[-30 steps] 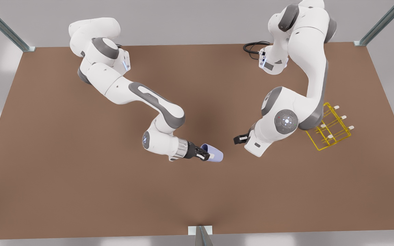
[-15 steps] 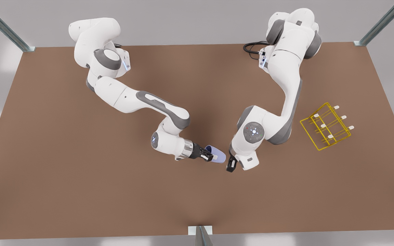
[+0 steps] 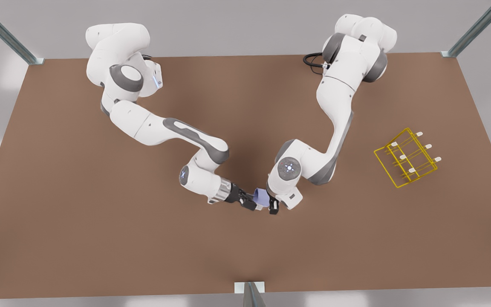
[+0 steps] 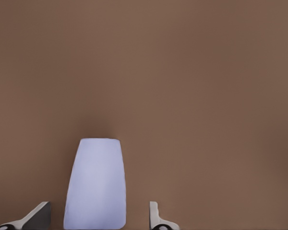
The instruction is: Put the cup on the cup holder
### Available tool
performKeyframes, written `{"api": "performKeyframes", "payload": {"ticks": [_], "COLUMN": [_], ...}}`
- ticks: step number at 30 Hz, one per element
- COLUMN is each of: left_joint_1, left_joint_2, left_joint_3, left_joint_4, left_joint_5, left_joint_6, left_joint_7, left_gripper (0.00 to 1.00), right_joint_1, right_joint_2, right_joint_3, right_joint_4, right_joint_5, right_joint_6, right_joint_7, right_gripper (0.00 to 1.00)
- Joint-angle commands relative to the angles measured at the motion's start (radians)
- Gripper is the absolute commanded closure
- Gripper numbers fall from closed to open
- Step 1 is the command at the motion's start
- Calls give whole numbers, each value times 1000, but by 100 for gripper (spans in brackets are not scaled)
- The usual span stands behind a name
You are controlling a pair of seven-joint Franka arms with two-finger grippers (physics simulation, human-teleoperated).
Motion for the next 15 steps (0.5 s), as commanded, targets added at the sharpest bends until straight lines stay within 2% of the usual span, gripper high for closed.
{"api": "performKeyframes", "payload": {"ticks": [1, 4, 6, 8, 10, 11, 12, 13, 14, 15], "left_joint_1": [-11, -14, -16, -20, -20, -20, -22, -25, -29, -28], "left_joint_2": [15, 24, 31, 54, 70, 74, 78, 84, 92, 92], "left_joint_3": [0, 0, -2, -2, 0, 0, 0, 0, 0, 0], "left_joint_4": [-2, -2, -1, 7, 10, 10, 10, 10, 11, 13], "left_joint_5": [27, 36, 34, 34, 34, 36, 36, 36, 37, 36], "left_joint_6": [10, 12, 15, 24, 24, 24, 24, 26, 26, 26], "left_joint_7": [-25, -15, -11, -11, -9, -9, -8, -8, -6, -6], "left_gripper": [0, 0, 0, 0, 0, 0, 0, 0, 0, 0], "right_joint_1": [-81, -296, -507, -658, -624, -511, -368, -237, -247, -247], "right_joint_2": [-3, -49, -196, -326, -573, -722, -828, -845, -842, -859], "right_joint_3": [40, 129, 150, 153, -1, -176, -343, -465, -465, -459], "right_joint_4": [-71, -202, -309, -317, -272, -268, -259, -69, 16, 16], "right_joint_5": [-65, -86, -86, -88, -83, -78, -77, -161, -187, -195], "right_joint_6": [10, -57, -217, -396, -767, -960, -1052, -1299, -1422, -1428], "right_joint_7": [55, 57, 53, 38, -285, -616, -789, -809, -815, -816], "right_gripper": [0, 0, 0, 0, 0, 0, 0, 0, 0, 0]}}
